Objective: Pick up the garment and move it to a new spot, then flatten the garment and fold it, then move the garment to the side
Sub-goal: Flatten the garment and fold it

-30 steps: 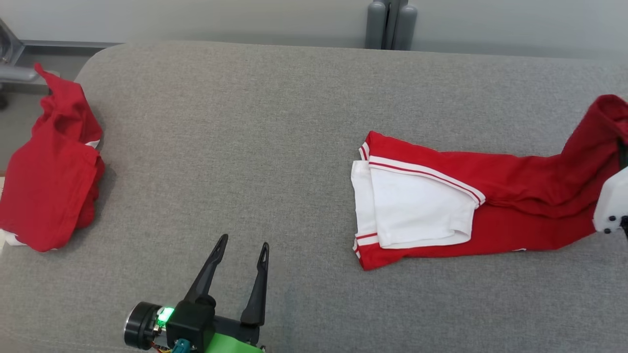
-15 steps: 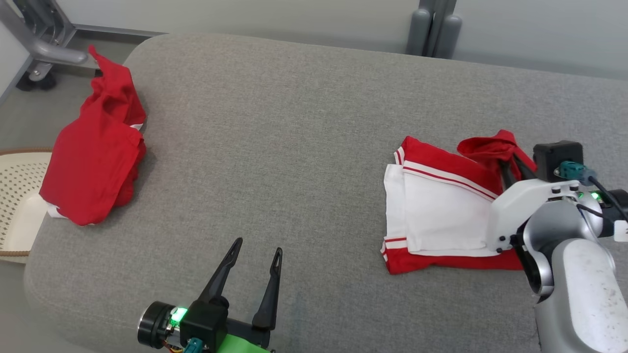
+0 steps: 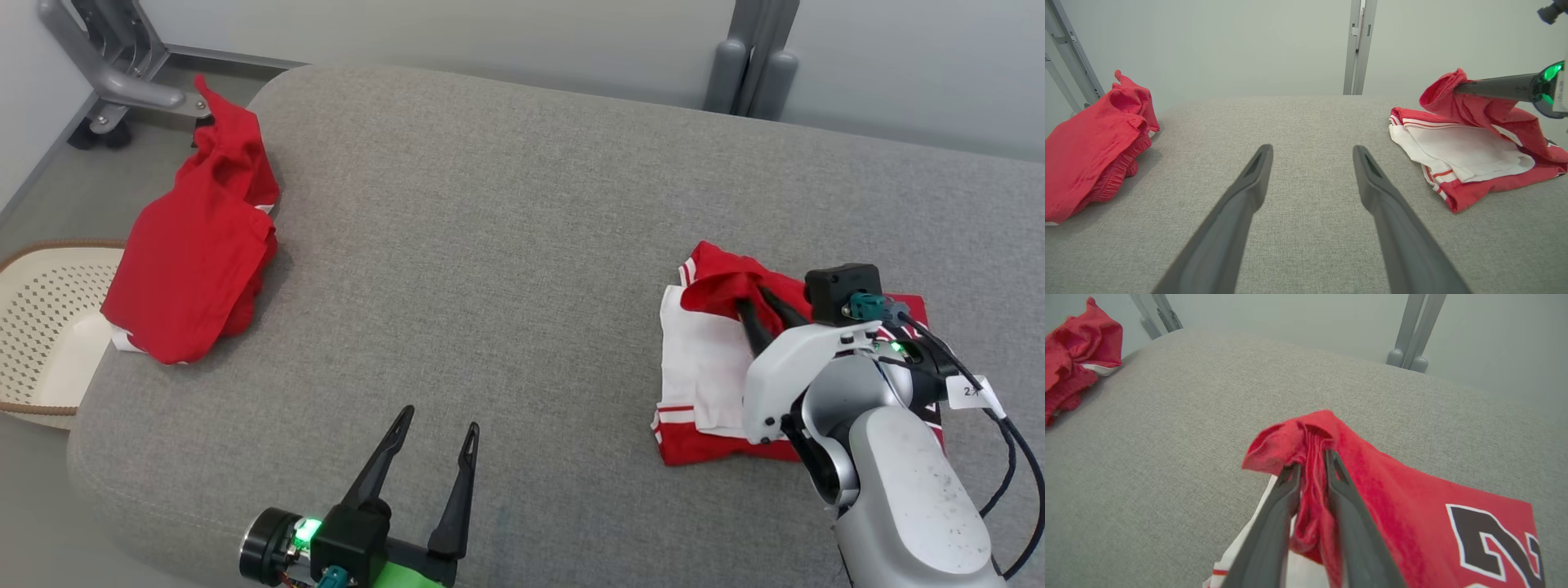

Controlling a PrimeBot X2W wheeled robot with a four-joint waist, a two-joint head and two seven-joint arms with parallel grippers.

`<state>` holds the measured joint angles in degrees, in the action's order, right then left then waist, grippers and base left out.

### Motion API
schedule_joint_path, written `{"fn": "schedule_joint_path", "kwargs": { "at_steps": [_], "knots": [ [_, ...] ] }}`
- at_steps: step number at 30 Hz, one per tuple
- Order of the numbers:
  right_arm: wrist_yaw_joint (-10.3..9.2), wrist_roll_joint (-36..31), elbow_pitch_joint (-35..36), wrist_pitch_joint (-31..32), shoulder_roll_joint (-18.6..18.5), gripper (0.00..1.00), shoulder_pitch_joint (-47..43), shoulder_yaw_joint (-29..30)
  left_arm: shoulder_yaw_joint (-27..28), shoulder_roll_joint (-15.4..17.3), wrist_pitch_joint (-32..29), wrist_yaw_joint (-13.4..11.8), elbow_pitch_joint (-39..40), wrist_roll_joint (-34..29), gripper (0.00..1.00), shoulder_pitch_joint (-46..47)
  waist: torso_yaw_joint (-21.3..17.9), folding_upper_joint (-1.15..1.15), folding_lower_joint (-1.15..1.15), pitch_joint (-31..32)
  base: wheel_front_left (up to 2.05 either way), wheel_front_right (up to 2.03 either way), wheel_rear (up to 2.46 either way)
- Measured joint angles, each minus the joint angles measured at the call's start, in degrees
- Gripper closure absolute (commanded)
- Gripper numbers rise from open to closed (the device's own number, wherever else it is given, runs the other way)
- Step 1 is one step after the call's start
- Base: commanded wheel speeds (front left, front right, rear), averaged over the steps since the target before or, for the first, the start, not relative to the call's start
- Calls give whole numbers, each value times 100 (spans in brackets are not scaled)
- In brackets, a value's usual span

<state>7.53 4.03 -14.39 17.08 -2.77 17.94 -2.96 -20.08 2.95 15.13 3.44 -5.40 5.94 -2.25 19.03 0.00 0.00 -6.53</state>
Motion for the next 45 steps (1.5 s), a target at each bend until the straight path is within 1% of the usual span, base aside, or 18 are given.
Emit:
{"fn": "schedule_joint_path", "kwargs": {
  "at_steps": [2,5,7,10,13,14,17,20,23,24,25,26,27,32,35,38,43,45],
  "knots": [
    [-1,275,-7,-134,-4,0,34,-88,5,0,0,-19,-1,5,0,-4,-18,0,0,27,0,0,0],
    [0,1112,101,-472,5,0,81,-244,8,-1,0,-20,-8,13,0,-10,-78,0,0,76,0,0,0],
    [0,1700,181,-682,5,0,98,-178,4,-2,0,-21,-9,13,0,-29,-128,0,0,115,0,0,0],
    [-2,2009,258,-965,7,0,97,130,12,-2,0,-46,-1,13,0,-90,-236,0,0,183,0,0,0],
    [-3,1846,325,-1177,5,0,79,616,30,-4,0,-60,56,13,0,-121,-376,0,0,244,0,0,0],
    [-5,1688,347,-1220,-2,0,45,777,32,-4,0,-68,67,13,0,-135,-428,0,0,263,0,0,0],
    [-5,1549,377,-1277,-9,0,-187,1168,69,-7,0,-92,103,13,0,-163,-578,0,0,318,0,0,0],
    [-5,1451,454,-1445,-25,0,-515,1273,156,-9,0,-121,153,19,0,-197,-728,0,0,376,0,0,0],
    [-4,1690,485,-1756,-204,0,-863,990,304,-8,0,-170,197,107,0,-246,-894,0,0,425,0,0,0],
    [-4,1766,467,-1883,-279,9,-985,892,350,-8,0,-180,221,122,0,-265,-957,0,0,440,0,0,0],
    [-5,1780,423,-2017,-357,33,-1097,803,397,-9,0,-198,243,158,0,-282,-1021,0,0,453,0,0,0],
    [-5,1812,374,-2125,-419,11,-1175,728,442,-8,0,-204,261,170,0,-291,-1076,0,0,461,0,0,0],
    [-5,1835,297,-2247,-478,0,-1238,657,493,-9,0,-219,279,188,0,-298,-1145,0,0,468,0,0,0],
    [-5,1808,-42,-2886,-591,0,-1354,241,745,-9,0,-230,324,349,0,-378,-1470,0,0,512,0,0,0],
    [-5,1761,-175,-3100,-666,0,-1453,25,873,-9,0,-250,331,415,0,-524,-1620,0,0,580,0,0,0],
    [-5,1624,-190,-3183,-715,0,-1562,-83,980,-9,0,-271,339,455,0,-629,-1711,0,0,700,0,0,0],
    [-4,1173,311,-3214,-723,0,-1880,-62,1100,-9,0,-287,345,468,0,-803,-1793,0,0,926,0,0,0],
    [-5,999,457,-3212,-719,0,-2132,-147,1137,-9,0,-285,363,456,0,-867,-1812,0,0,1021,0,0,0]
  ]
}}
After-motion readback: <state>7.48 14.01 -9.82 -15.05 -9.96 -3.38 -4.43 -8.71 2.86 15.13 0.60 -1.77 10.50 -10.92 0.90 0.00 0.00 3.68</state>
